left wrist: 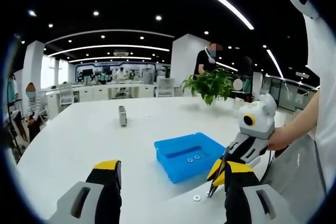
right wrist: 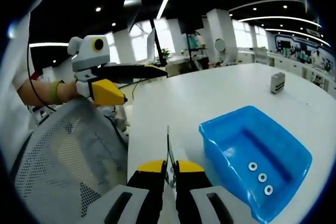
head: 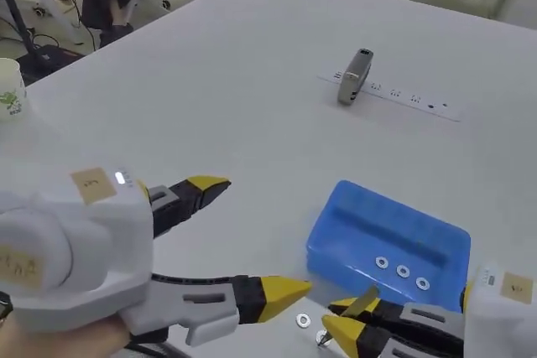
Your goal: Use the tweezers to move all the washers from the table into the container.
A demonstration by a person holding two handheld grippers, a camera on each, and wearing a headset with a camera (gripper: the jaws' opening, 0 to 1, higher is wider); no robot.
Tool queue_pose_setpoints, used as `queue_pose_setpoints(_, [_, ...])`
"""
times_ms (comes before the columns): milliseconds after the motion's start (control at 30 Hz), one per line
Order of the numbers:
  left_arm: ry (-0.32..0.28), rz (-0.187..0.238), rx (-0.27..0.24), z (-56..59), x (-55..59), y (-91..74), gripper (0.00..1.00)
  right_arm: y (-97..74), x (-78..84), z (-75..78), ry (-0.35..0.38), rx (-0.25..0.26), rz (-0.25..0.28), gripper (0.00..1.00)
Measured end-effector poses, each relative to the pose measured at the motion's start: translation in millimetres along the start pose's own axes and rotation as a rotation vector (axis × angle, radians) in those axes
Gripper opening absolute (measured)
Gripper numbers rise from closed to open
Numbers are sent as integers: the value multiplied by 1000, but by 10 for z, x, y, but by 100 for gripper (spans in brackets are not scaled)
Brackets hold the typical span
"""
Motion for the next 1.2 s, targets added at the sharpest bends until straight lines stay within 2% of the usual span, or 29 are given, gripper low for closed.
queue_pose_setpoints(133, [2, -3, -3, -5, 5, -1, 81, -2, 9, -6, -13, 1, -4, 4])
queue_pose_setpoints(200, [3, -4, -3, -3, 6, 0, 81, -2, 16, -28, -43, 2, -9, 3])
queue_pose_setpoints(333, [8, -10, -7, -7, 15, 1, 80, 8, 22, -94, -150, 10, -34, 3])
queue_pose_setpoints(533, [16, -17, -7, -5, 24, 4, 79, 18, 26, -48, -171, 27, -43, 3])
queue_pose_setpoints(633, [17, -19, -8, -5, 27, 4, 79, 30, 25, -31, -141, 26, -34, 3])
queue_pose_setpoints(767, [19, -24, -11, -11, 33, 4, 78, -1, 38, 77, 96, 5, 39, 3])
queue_pose_setpoints(800, [22, -27, -13, -13, 37, 5, 78, -17, 34, 97, 119, 10, 53, 3])
queue_pose_setpoints(1133, [28, -35, -7, -1, 47, 12, 78, -135, -46, 53, 88, 20, 53, 3])
queue_pose_setpoints(1200, [28, -36, -7, 0, 48, 12, 78, -177, -64, 55, -6, 68, 17, 3])
Point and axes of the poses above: the centre of the closed fingertips' face, and the gripper's own axes: y roughly forward along the fingers, z roughly to its right, x roughly out of its underside, the point moved 4 cm from there along -y, roughly backward along the fingers, and after that the axes turned 11 degrees about -z, right-handed, at the moved point
